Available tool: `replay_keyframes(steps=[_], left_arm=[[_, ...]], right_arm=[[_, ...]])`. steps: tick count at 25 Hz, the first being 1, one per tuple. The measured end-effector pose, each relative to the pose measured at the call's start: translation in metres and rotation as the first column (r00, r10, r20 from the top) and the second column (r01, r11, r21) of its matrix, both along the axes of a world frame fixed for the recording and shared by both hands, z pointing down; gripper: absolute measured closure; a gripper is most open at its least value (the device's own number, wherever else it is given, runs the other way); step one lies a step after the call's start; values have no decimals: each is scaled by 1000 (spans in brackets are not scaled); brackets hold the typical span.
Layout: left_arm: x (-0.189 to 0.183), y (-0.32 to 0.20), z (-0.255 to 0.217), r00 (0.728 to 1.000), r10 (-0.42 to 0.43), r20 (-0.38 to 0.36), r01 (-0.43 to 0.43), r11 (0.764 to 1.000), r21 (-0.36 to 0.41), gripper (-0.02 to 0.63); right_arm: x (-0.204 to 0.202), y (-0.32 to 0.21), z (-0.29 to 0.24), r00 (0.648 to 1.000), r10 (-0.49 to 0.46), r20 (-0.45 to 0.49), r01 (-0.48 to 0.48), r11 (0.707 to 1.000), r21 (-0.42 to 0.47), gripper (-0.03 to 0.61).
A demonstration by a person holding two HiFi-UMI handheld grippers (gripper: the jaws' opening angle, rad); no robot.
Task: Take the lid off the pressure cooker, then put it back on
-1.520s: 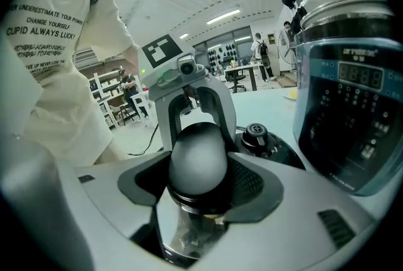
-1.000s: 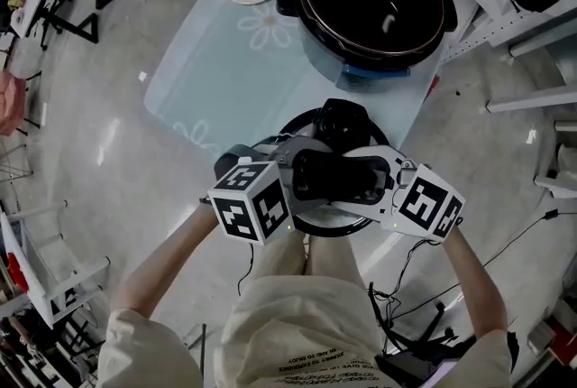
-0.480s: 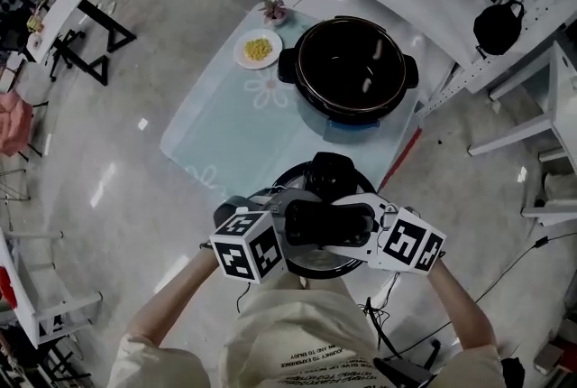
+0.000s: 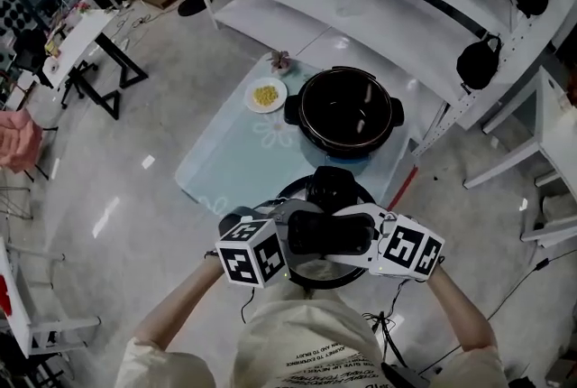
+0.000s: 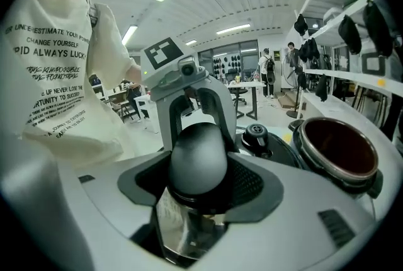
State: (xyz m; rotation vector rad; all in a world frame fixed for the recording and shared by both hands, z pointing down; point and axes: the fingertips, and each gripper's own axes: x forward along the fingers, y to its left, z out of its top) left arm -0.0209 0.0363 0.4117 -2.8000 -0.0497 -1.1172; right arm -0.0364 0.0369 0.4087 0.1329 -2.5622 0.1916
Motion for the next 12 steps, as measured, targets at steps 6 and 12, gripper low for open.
replay_keyframes(steps=[6,12], left_arm=[[3,-7,-18,1000,1,0,-1,999,43,337],[9,-15,-33,1000,6,-4,-6,997,73,337]], right_arm=[[3,-7,-18,1000,-2,8,2,999,44,303],[9,-14,-33,1000,-1,12,0,997,73,302]])
